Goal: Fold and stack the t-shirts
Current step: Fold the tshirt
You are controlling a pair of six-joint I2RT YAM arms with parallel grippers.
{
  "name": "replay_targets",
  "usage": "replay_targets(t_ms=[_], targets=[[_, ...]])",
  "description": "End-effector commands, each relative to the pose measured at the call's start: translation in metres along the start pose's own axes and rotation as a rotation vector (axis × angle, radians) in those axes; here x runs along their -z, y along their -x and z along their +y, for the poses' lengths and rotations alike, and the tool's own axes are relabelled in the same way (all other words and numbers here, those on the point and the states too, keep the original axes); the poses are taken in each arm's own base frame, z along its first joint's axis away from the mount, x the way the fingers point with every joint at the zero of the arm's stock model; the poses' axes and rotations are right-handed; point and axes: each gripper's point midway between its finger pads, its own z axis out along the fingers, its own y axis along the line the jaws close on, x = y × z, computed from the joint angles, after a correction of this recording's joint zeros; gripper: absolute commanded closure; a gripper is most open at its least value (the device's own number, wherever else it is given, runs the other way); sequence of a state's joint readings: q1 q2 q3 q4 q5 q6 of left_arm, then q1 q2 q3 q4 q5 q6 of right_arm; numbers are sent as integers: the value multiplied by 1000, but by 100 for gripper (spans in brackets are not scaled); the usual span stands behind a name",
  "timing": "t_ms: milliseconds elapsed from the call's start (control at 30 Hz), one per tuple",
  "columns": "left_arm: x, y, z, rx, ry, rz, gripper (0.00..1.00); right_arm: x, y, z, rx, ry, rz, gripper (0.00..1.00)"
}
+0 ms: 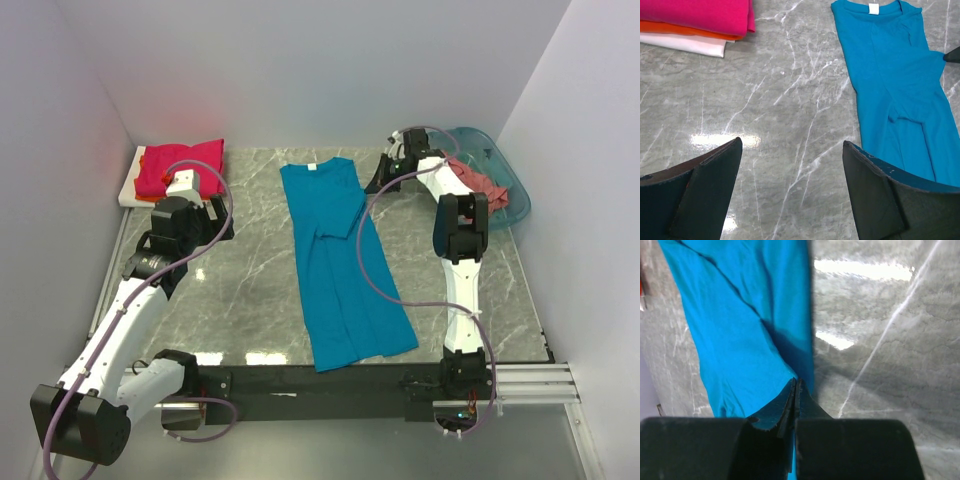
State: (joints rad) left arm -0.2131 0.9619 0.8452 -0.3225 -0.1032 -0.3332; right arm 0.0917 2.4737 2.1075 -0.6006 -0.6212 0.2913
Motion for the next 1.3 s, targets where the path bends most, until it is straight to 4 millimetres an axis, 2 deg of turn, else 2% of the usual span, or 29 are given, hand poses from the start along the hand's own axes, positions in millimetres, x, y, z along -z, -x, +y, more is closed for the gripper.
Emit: replay_targets(t_ms=[0, 667, 1033, 1267], targets=[[2, 7, -2, -19, -10, -25, 13, 29, 27, 32, 90, 27, -91, 100], [3, 7, -4, -21, -20, -22, 13, 12, -4, 70, 199, 21, -30, 100], [4, 8, -3, -22, -18, -27, 13, -1, -29, 95, 275, 10, 20, 100], [4, 9, -4, -21, -21, -30, 13, -2, -30, 103, 302, -8, 9, 100]])
